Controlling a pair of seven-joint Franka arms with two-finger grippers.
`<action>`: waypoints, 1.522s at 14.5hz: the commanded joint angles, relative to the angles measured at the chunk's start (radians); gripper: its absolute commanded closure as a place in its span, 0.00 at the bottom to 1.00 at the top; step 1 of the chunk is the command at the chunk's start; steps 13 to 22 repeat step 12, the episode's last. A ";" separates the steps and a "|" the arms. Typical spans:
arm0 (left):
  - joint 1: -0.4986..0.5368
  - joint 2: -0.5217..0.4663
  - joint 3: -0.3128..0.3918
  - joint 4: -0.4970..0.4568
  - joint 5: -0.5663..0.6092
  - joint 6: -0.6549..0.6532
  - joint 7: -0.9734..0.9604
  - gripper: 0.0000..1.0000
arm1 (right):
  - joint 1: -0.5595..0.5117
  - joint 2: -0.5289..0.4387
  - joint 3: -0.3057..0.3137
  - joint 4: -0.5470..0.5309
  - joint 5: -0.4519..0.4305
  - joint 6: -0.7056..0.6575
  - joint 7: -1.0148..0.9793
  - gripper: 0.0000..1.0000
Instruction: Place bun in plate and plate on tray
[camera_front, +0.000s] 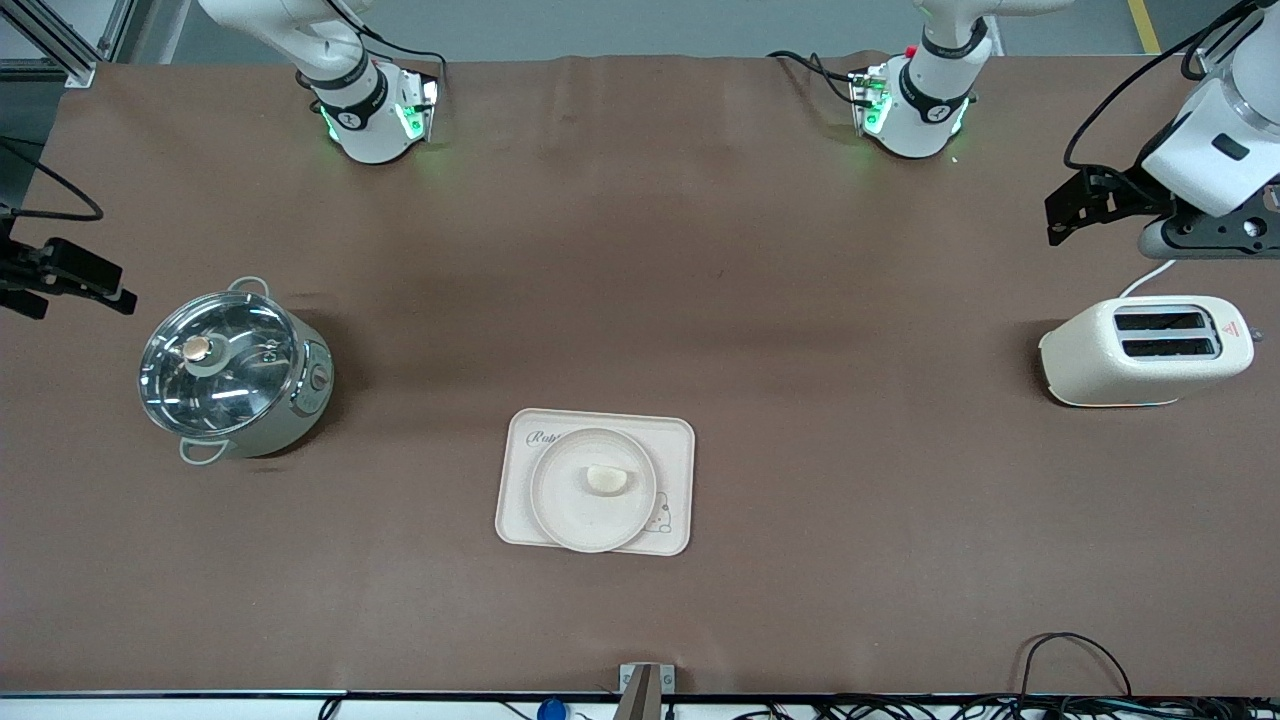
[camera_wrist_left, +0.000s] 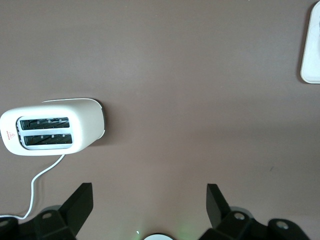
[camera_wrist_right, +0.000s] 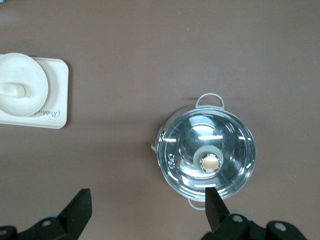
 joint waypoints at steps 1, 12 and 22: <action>0.008 -0.020 -0.003 0.002 -0.004 -0.003 0.041 0.00 | -0.021 -0.192 0.061 -0.247 -0.038 0.081 0.056 0.00; 0.003 -0.019 -0.003 0.020 -0.015 -0.006 0.037 0.00 | 0.010 -0.216 0.070 -0.194 -0.125 0.067 0.059 0.00; 0.003 -0.019 -0.003 0.020 -0.015 -0.006 0.037 0.00 | 0.010 -0.216 0.070 -0.194 -0.125 0.067 0.059 0.00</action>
